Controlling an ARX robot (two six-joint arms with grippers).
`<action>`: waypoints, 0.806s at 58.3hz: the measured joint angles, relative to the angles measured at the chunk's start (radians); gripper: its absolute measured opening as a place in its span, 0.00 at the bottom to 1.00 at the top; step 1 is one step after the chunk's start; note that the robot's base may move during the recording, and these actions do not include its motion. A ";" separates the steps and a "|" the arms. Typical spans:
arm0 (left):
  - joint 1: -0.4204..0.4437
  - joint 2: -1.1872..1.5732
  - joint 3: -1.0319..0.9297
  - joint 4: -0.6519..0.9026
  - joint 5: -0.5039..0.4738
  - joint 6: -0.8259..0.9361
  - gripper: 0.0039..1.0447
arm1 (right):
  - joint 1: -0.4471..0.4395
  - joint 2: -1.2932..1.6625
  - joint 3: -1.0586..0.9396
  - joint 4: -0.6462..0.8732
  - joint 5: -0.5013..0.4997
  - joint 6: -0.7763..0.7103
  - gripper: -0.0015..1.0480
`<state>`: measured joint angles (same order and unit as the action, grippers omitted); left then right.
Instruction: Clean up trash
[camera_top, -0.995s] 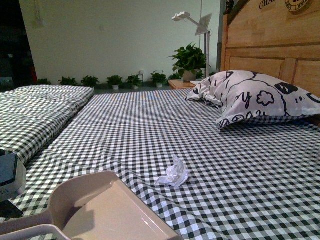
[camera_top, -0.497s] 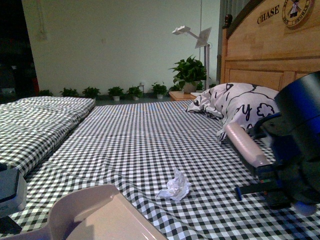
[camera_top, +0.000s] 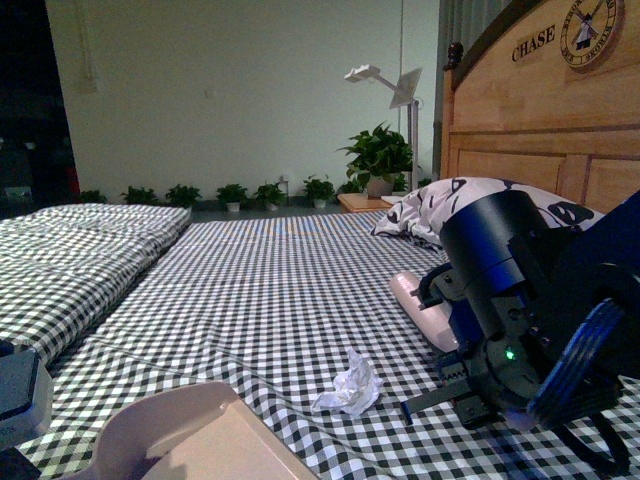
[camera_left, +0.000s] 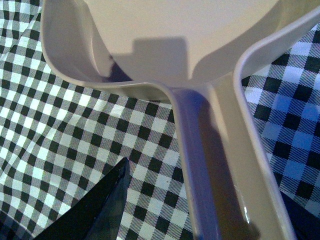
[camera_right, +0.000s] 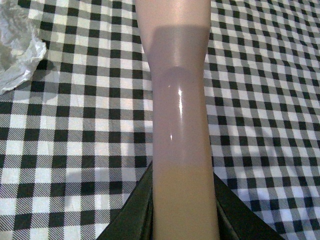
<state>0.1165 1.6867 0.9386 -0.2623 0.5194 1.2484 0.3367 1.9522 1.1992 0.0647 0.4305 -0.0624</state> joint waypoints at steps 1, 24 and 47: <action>0.000 0.000 0.000 0.000 0.000 0.000 0.61 | 0.002 0.003 0.004 -0.002 0.001 -0.002 0.19; 0.000 0.000 0.000 0.000 0.000 0.000 0.61 | 0.053 0.087 0.092 -0.125 0.013 -0.033 0.19; 0.000 0.000 0.000 0.000 0.000 0.000 0.61 | 0.116 0.067 0.127 -0.304 -0.205 0.075 0.19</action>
<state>0.1165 1.6867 0.9386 -0.2623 0.5194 1.2488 0.4522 2.0193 1.3262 -0.2398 0.2253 0.0128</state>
